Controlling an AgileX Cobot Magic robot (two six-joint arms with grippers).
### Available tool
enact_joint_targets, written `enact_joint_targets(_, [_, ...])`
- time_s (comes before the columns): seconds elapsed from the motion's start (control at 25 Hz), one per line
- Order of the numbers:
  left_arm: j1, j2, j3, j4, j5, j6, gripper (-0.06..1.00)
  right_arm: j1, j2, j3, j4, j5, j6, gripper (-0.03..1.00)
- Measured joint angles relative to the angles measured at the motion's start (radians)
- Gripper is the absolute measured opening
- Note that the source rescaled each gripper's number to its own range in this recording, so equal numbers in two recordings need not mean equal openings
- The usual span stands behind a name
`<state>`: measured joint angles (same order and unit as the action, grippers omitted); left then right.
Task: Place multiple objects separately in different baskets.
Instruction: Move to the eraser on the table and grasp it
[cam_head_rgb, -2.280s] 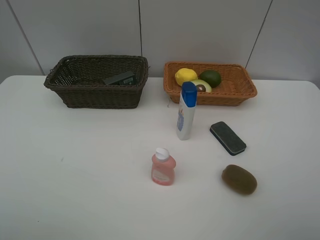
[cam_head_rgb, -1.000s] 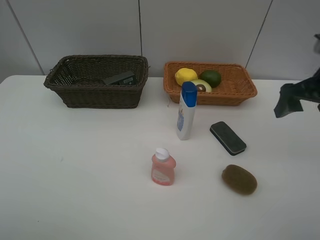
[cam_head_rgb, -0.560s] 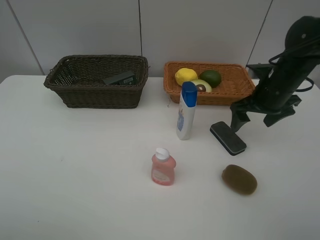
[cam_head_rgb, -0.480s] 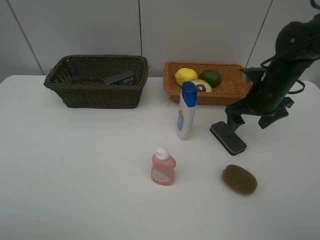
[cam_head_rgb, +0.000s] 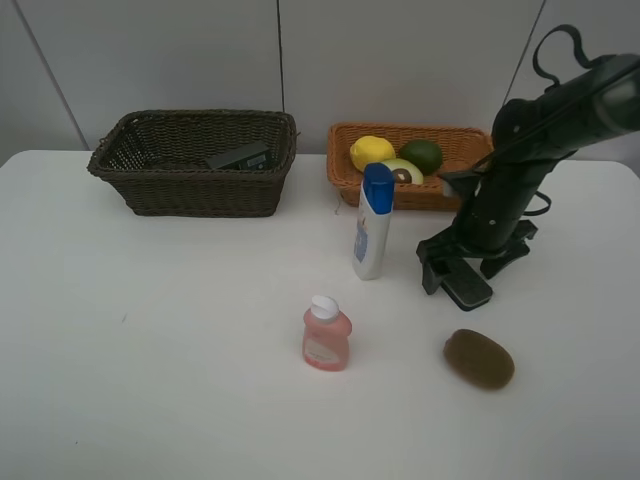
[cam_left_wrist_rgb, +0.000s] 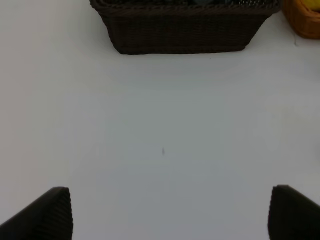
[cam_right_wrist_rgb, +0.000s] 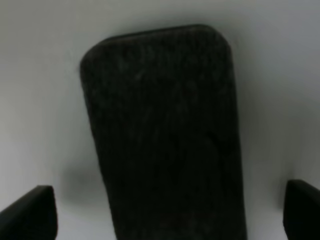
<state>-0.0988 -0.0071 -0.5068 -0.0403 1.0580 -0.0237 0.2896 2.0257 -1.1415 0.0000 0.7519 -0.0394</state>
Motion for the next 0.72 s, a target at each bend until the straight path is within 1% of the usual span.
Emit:
enact_joint_targets(0.12, [0.0, 0.0, 0.0, 0.0, 0.0, 0.0, 0.99, 0.0, 0.012, -0.002, 0.0, -0.024, 0.0, 0.99])
enact_joint_targets(0.16, [0.0, 0.0, 0.0, 0.0, 0.0, 0.0, 0.99, 0.0, 0.016, -0.006, 0.0, -0.027, -0.001, 0.96])
enact_joint_targets(0.2, [0.0, 0.0, 0.0, 0.0, 0.0, 0.0, 0.99, 0.0, 0.021, -0.008, -0.006, -0.029, -0.005, 0.92])
enact_joint_targets(0.28, [0.0, 0.0, 0.0, 0.0, 0.0, 0.0, 0.99, 0.0, 0.025, -0.012, -0.012, -0.03, -0.018, 0.74])
enact_joint_targets(0.32, [0.0, 0.0, 0.0, 0.0, 0.0, 0.0, 0.99, 0.0, 0.027, -0.014, -0.012, -0.03, -0.028, 0.61])
enact_joint_targets(0.4, [0.0, 0.0, 0.0, 0.0, 0.0, 0.0, 0.99, 0.0, 0.032, -0.017, -0.013, -0.031, -0.045, 0.3])
enact_joint_targets(0.44, [0.0, 0.0, 0.0, 0.0, 0.0, 0.0, 0.99, 0.0, 0.032, -0.018, -0.013, -0.029, -0.056, 0.32])
enact_joint_targets(0.6, [0.0, 0.0, 0.0, 0.0, 0.0, 0.0, 0.99, 0.0, 0.016, -0.017, -0.013, -0.023, -0.081, 0.32])
enact_joint_targets(0.72, [0.0, 0.0, 0.0, 0.0, 0.0, 0.0, 0.99, 0.0, -0.046, -0.011, -0.012, -0.015, -0.081, 0.32])
